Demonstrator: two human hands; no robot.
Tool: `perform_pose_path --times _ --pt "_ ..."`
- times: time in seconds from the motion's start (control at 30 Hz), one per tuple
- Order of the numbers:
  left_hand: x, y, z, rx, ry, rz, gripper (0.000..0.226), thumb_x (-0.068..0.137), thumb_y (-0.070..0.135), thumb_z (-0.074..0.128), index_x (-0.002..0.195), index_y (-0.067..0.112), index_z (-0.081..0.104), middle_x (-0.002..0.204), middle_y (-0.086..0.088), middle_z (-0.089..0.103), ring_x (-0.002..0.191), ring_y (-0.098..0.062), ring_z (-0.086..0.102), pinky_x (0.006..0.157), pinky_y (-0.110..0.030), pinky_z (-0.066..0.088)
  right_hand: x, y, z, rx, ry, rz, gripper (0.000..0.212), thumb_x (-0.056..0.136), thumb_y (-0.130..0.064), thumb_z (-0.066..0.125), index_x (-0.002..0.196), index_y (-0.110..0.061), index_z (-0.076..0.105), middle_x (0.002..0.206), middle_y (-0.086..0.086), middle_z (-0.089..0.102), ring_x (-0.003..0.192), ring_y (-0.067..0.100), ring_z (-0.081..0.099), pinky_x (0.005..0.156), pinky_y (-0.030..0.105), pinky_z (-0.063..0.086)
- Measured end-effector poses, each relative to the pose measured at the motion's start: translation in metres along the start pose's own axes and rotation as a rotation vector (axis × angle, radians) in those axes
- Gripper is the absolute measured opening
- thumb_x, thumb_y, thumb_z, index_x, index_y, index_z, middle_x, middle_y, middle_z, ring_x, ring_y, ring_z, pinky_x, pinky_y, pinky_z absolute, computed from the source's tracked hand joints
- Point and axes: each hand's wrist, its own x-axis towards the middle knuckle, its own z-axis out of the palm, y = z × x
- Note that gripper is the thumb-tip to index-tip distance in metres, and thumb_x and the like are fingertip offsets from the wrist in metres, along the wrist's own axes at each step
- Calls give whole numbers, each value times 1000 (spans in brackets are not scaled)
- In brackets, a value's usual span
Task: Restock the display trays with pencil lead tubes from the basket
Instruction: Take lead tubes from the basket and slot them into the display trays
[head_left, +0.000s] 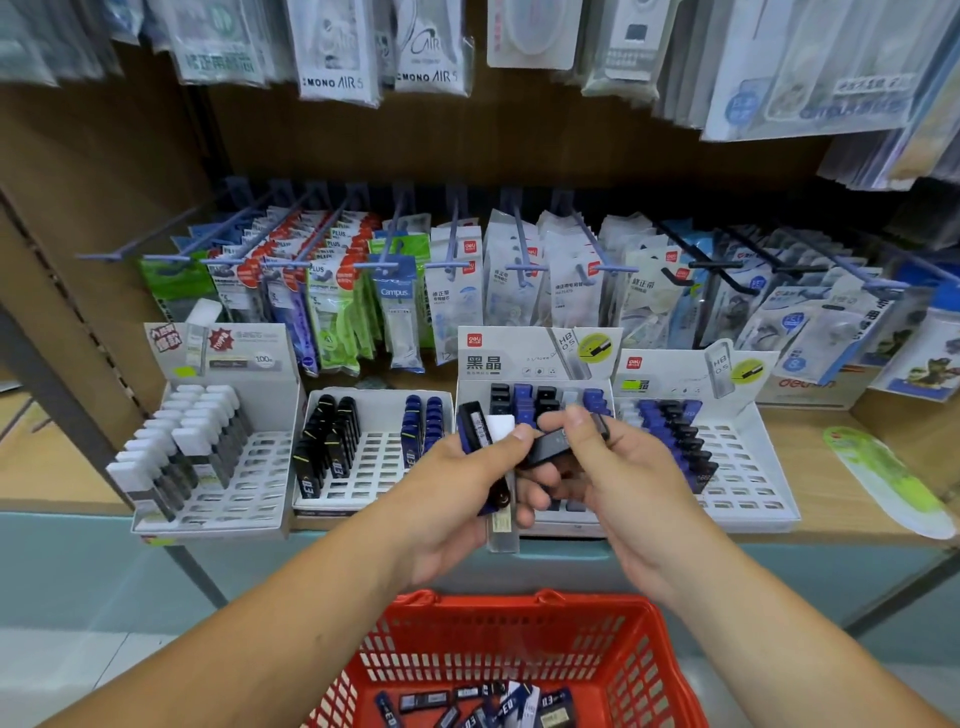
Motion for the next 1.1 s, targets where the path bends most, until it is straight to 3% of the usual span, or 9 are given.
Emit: perform_pose_path --times 0.1,0.2,0.33,0.47,0.57,0.73,0.93,1.0,1.1 --pt "-3 -2 5 9 -75 -77 30 104 33 57 121 12 70 94 -17 73 73 -24 68 76 -46 60 3 -3 1 -188 185 -106 36 106 -42 47 90 -17 68 68 9 65 68 21 61 71 38 53" --pt "-4 -4 4 7 -119 -147 35 103 42 54 122 16 68 89 -12 70 78 -25 69 91 -60 57 5 -11 -4 -265 263 -257 31 108 -30 47 86 -18 65 75 3 67 69 13 63 75 40 51" --pt "-3 -5 2 33 -135 -175 28 104 39 56 122 25 71 83 -7 63 72 -21 65 72 -44 57 1 -13 -10 -320 173 -286 23 107 -17 48 95 -25 67 62 -12 58 52 7 54 63 41 49" --pt "-7 -8 2 99 -206 -165 14 103 17 61 114 13 69 94 -10 69 78 -18 66 63 -33 50 -7 -12 -10 -383 -66 -141 8 95 -18 71 103 -18 71 58 -7 63 45 8 53 52 20 44" --pt "-12 -6 1 120 -242 -166 15 103 10 59 114 10 70 103 -14 73 89 -19 69 65 -31 54 -10 -11 -10 -352 -116 -58 9 93 -14 73 100 -9 70 59 3 60 43 13 53 48 20 45" --pt "-13 -5 -13 78 -138 -154 22 104 13 57 122 6 68 113 -20 75 105 -27 74 88 -46 61 -3 -7 -17 -208 24 14 11 94 -15 71 97 -6 66 63 11 49 45 14 40 43 24 31" --pt "-18 -1 -22 231 -20 -79 16 107 13 52 108 8 67 88 -14 71 73 -20 68 55 -28 51 -2 -7 -15 -151 -19 -15 12 93 -18 73 96 -8 67 60 16 52 51 22 40 43 26 31" --pt "-24 3 -26 210 58 -49 16 107 11 51 109 8 67 80 -10 67 62 -17 62 50 -28 43 -5 -8 -6 -140 -69 -70 7 95 -13 71 101 -10 69 64 18 54 52 23 43 43 27 32" --pt "-45 12 -37 180 41 -69 16 107 10 48 111 8 63 76 -8 62 56 -16 51 48 -27 34 -13 -7 13 -162 -125 -108 22 96 -12 69 117 -20 69 70 14 57 54 24 48 46 29 33"
